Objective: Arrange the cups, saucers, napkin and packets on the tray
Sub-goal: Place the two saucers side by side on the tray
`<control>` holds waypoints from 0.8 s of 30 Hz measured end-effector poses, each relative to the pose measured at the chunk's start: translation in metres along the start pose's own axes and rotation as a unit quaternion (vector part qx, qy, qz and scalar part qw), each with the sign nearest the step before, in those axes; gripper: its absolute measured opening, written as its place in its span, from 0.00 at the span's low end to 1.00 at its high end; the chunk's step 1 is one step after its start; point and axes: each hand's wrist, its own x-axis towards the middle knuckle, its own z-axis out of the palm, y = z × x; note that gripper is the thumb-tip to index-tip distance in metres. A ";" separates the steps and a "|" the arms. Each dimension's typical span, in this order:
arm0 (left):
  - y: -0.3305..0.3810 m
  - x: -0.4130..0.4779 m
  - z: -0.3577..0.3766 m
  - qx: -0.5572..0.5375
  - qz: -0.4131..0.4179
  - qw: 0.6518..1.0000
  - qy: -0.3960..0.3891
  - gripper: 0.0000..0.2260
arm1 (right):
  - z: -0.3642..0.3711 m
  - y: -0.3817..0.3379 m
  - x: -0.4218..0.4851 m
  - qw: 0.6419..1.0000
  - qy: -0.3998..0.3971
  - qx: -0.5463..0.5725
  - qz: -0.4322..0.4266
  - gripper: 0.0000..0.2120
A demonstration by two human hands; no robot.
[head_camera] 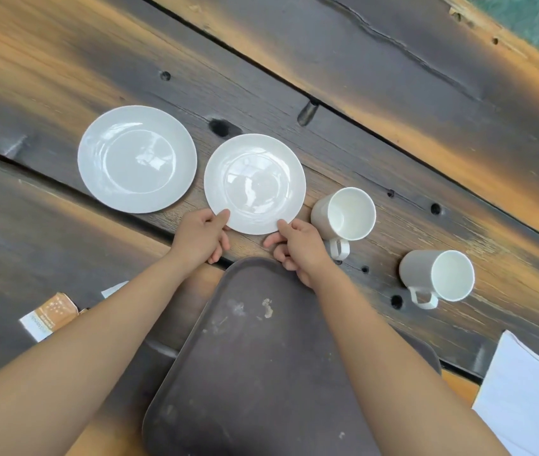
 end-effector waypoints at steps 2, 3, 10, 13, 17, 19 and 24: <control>-0.001 0.000 0.002 0.003 0.005 1.000 0.004 0.14 | -0.002 0.000 0.001 1.000 -0.007 0.004 -0.008 0.10; -0.001 0.000 0.002 0.006 0.009 1.000 0.007 0.14 | -0.001 0.001 0.002 1.000 -0.008 -0.001 -0.012 0.10; -0.007 0.001 0.004 0.013 0.031 0.999 0.016 0.12 | 0.003 0.006 0.004 0.999 0.000 0.009 -0.038 0.09; -0.008 0.001 0.005 -0.002 0.024 1.000 0.018 0.11 | 0.005 0.007 0.003 0.999 0.010 0.007 -0.041 0.09; -0.006 -0.001 0.009 -0.013 0.015 0.999 0.032 0.10 | 0.006 0.006 0.000 0.999 0.023 0.006 -0.037 0.07; -0.008 -0.005 0.011 -0.023 0.012 0.999 0.045 0.10 | 0.007 0.006 -0.003 0.999 0.035 -0.012 -0.038 0.06; -0.014 -0.025 0.009 -0.019 0.029 0.997 0.068 0.12 | 0.008 0.009 -0.015 0.990 0.063 -0.078 -0.097 0.07</control>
